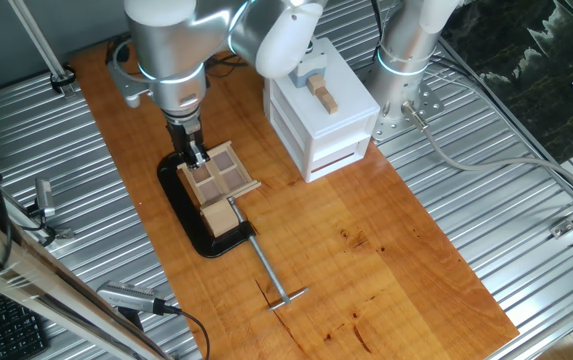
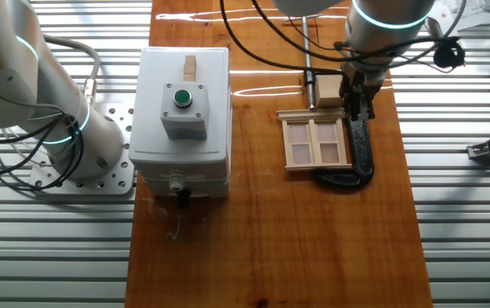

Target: Close a sliding window

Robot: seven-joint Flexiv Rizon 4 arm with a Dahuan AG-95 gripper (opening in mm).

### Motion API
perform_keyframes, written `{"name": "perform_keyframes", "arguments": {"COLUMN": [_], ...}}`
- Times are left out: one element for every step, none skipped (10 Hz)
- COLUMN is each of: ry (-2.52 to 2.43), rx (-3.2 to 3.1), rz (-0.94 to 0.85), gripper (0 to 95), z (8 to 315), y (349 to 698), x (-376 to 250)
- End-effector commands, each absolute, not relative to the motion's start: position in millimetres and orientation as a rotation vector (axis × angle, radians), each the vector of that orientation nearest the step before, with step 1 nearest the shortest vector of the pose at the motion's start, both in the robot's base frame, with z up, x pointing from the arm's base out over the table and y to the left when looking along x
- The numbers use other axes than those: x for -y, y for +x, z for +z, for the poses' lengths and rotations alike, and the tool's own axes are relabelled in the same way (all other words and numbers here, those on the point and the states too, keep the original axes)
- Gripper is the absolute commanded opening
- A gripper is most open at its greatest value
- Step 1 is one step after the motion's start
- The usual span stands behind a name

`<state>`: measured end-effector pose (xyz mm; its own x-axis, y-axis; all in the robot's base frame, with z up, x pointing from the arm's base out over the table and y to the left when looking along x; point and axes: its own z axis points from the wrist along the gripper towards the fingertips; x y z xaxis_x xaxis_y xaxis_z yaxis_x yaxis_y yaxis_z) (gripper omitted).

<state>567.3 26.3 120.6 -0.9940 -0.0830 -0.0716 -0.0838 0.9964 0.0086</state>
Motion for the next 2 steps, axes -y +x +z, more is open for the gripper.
{"name": "perform_keyframes", "arguments": {"ry": [-0.129, -0.129], "rx": [-3.067, -3.070], "rz": [0.033, 0.032], "gripper": [0.0, 0.0], "z": [121.9, 121.9], "y": [565.8, 565.9], "x": [-27.6, -27.6]}}
